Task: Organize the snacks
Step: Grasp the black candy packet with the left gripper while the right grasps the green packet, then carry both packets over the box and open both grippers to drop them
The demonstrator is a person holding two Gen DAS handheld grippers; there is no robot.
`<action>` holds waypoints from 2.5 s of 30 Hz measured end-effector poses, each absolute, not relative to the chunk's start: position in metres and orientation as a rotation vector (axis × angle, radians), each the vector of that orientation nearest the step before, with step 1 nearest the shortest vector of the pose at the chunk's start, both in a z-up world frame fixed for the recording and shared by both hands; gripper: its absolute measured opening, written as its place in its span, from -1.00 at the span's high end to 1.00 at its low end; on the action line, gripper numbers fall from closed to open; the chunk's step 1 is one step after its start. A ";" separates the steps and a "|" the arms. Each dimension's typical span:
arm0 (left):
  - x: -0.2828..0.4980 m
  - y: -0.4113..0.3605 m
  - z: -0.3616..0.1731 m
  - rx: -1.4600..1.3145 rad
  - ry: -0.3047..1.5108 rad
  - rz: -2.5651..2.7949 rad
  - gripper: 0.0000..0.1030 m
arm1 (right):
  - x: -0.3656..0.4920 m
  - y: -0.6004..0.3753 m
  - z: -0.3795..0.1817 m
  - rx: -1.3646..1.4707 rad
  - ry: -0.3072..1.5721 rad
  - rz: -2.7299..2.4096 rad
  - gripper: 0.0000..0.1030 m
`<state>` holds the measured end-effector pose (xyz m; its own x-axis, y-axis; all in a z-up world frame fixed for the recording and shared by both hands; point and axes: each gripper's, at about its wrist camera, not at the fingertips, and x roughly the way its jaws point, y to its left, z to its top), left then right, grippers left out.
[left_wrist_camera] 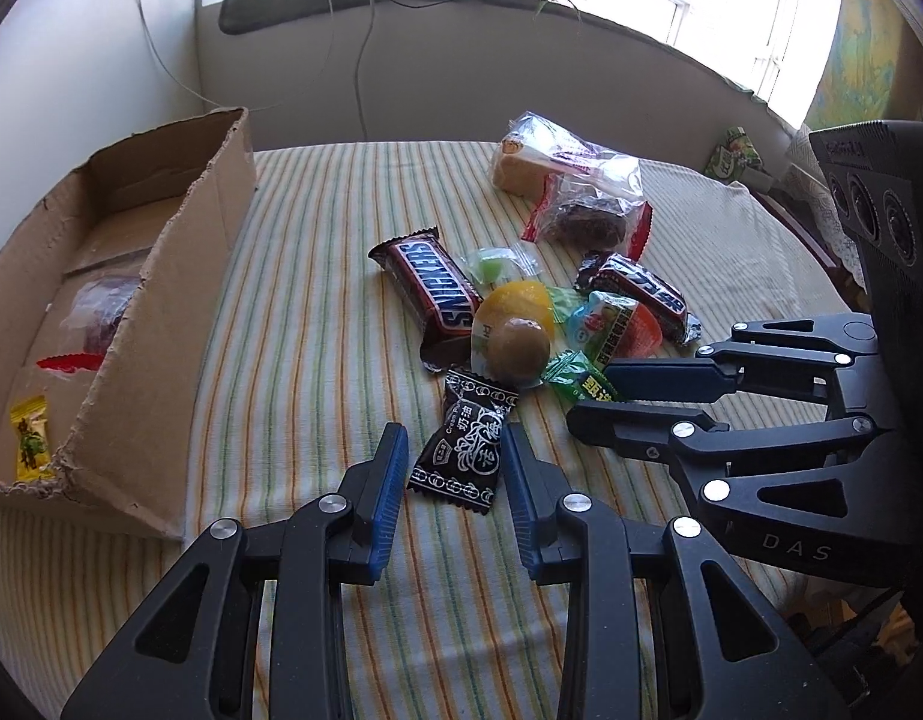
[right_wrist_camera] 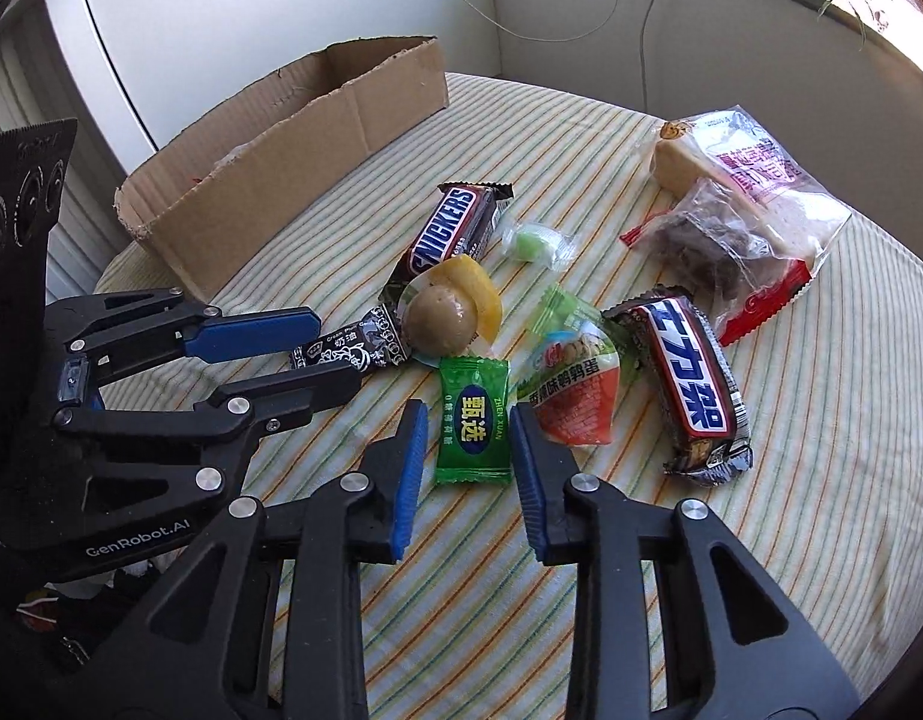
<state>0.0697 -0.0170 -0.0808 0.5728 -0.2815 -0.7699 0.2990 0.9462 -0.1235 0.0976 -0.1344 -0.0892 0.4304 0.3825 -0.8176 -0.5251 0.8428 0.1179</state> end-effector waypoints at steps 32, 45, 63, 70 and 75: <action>0.065 -0.008 -0.083 0.057 0.906 -0.350 0.47 | 0.083 -0.137 -0.066 -0.151 0.940 0.558 0.56; 0.058 0.006 -0.060 0.001 0.826 -0.326 0.55 | 0.086 -0.133 -0.046 -0.140 0.894 0.557 0.56; 0.080 0.100 -0.017 -0.040 0.706 -0.119 0.55 | 0.128 -0.055 -0.008 -0.138 0.806 0.652 0.56; 0.089 0.132 -0.017 -0.053 0.704 -0.041 0.55 | 0.144 -0.010 -0.005 -0.177 0.791 0.683 0.56; 0.095 0.146 -0.018 -0.041 0.705 0.003 0.55 | 0.154 0.013 -0.010 -0.197 0.800 0.685 0.56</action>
<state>0.0950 0.1457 -0.0182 0.7617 -0.0114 -0.6478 -0.0165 0.9992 -0.0369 0.1544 0.0131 -0.0096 0.4961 0.4901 -0.7167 -0.6329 0.7692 0.0879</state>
